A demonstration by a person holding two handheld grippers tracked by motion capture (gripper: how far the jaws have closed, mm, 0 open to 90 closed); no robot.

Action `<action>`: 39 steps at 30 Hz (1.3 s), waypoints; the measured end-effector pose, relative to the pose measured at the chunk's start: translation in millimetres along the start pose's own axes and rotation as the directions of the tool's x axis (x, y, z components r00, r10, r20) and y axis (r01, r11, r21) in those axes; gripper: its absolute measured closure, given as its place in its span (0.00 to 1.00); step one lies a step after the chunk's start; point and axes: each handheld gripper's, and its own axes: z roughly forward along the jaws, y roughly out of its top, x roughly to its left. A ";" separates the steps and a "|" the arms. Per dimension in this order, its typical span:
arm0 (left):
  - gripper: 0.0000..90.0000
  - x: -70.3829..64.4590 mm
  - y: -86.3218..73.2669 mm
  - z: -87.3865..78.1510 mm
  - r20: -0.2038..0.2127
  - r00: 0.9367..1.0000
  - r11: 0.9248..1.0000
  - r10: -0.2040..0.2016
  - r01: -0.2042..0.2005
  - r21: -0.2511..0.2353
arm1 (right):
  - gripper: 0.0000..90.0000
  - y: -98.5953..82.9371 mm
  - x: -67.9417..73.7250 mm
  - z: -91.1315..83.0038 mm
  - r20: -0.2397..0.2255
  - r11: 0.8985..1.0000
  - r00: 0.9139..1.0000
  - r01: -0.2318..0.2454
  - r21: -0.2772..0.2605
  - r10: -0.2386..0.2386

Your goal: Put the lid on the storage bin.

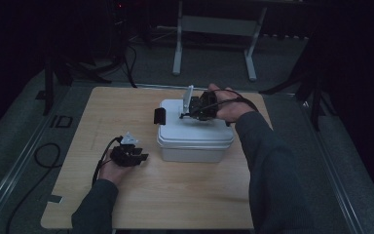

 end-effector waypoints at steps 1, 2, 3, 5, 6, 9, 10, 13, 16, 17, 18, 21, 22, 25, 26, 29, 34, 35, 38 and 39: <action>0.66 0.0 0.0 0.0 0.000 1.000 1.000 0.000 0.000 0.000 | 0.94 0.2 0.3 0.1 -0.001 1.000 1.000 -0.002 0.002 0.002; 0.66 0.0 0.0 0.0 0.000 1.000 1.000 0.000 0.000 0.000 | 0.94 0.3 0.5 0.0 -0.001 1.000 1.000 -0.003 0.002 0.003; 0.66 0.0 0.0 0.0 0.000 1.000 1.000 0.000 0.000 0.000 | 0.94 0.3 0.5 0.0 -0.001 1.000 1.000 -0.003 0.002 0.003; 0.66 0.0 0.0 0.0 -0.001 1.000 1.000 0.000 0.000 0.000 | 0.94 0.6 0.6 -0.1 -0.002 1.000 1.000 -0.004 0.003 0.004; 0.66 0.0 0.0 0.0 -0.001 1.000 1.000 0.000 0.000 0.000 | 0.94 0.7 0.9 -0.1 -0.001 1.000 1.000 -0.005 0.002 0.005; 0.66 -0.1 0.0 0.0 -0.001 1.000 1.000 0.000 0.000 0.000 | 0.94 1.0 1.3 0.0 -0.003 1.000 1.000 -0.006 0.001 0.006; 0.66 -0.1 0.0 0.0 -0.001 1.000 1.000 -0.001 0.001 0.000 | 0.94 1.2 1.4 0.1 -0.005 1.000 1.000 -0.007 0.001 0.007; 0.66 -0.2 -0.1 0.1 -0.001 1.000 1.000 0.000 0.000 -0.001 | 0.94 1.5 1.6 0.1 -0.006 1.000 1.000 -0.006 0.001 0.006; 0.66 0.0 -0.1 0.0 -0.002 1.000 1.000 0.001 -0.001 -0.001 | 0.94 1.3 1.6 -0.4 -0.008 1.000 1.000 -0.009 0.002 0.009; 0.66 -0.1 -0.1 0.0 -0.002 1.000 1.000 0.000 0.000 -0.001 | 0.94 1.1 1.9 -0.6 -0.008 1.000 1.000 -0.012 0.005 0.012; 0.66 -0.1 -0.1 0.0 -0.002 1.000 1.000 0.000 0.000 -0.001 | 0.94 1.1 2.0 -0.5 -0.008 1.000 1.000 -0.012 0.004 0.012; 0.66 -0.4 -0.1 0.1 -0.002 1.000 1.000 -0.002 0.002 -0.001 | 0.94 1.6 2.2 -0.2 -0.010 1.000 1.000 -0.013 0.005 0.013; 0.66 -0.4 -0.1 0.1 -0.002 1.000 1.000 -0.002 0.002 -0.001 | 0.94 2.0 2.5 0.0 -0.011 1.000 1.000 -0.015 0.004 0.015; 0.66 -0.3 -0.1 0.0 -0.001 1.000 1.000 0.000 0.000 0.000 | 0.94 2.2 2.4 0.4 -0.012 1.000 1.000 -0.017 0.005 0.017; 0.66 -0.2 -0.1 0.0 -0.001 1.000 1.000 0.000 0.000 -0.001 | 0.94 2.3 1.9 1.4 -0.013 1.000 1.000 -0.018 0.006 0.019; 0.66 -0.1 -0.2 0.0 0.000 1.000 1.000 -0.002 0.002 -0.001 | 0.94 2.8 1.9 2.9 -0.016 1.000 1.000 -0.022 0.009 0.022; 0.66 0.0 -0.4 0.0 0.001 1.000 1.000 -0.002 0.002 -0.003 | 0.94 4.4 1.8 5.9 -0.018 1.000 0.999 -0.028 0.008 0.028; 0.66 -0.1 -0.4 0.0 0.002 1.000 1.000 -0.004 0.004 -0.003 | 0.94 4.7 2.0 5.9 -0.017 1.000 0.999 -0.030 0.008 0.030; 0.66 0.0 -0.5 -0.1 0.002 1.000 1.000 -0.004 0.004 -0.003 | 0.94 5.2 2.4 5.8 -0.022 0.999 0.999 -0.033 0.006 0.033; 0.66 -0.1 -0.4 0.0 0.002 1.000 1.000 -0.004 0.004 -0.003 | 0.94 5.4 2.4 5.8 -0.023 0.999 0.999 -0.032 0.004 0.032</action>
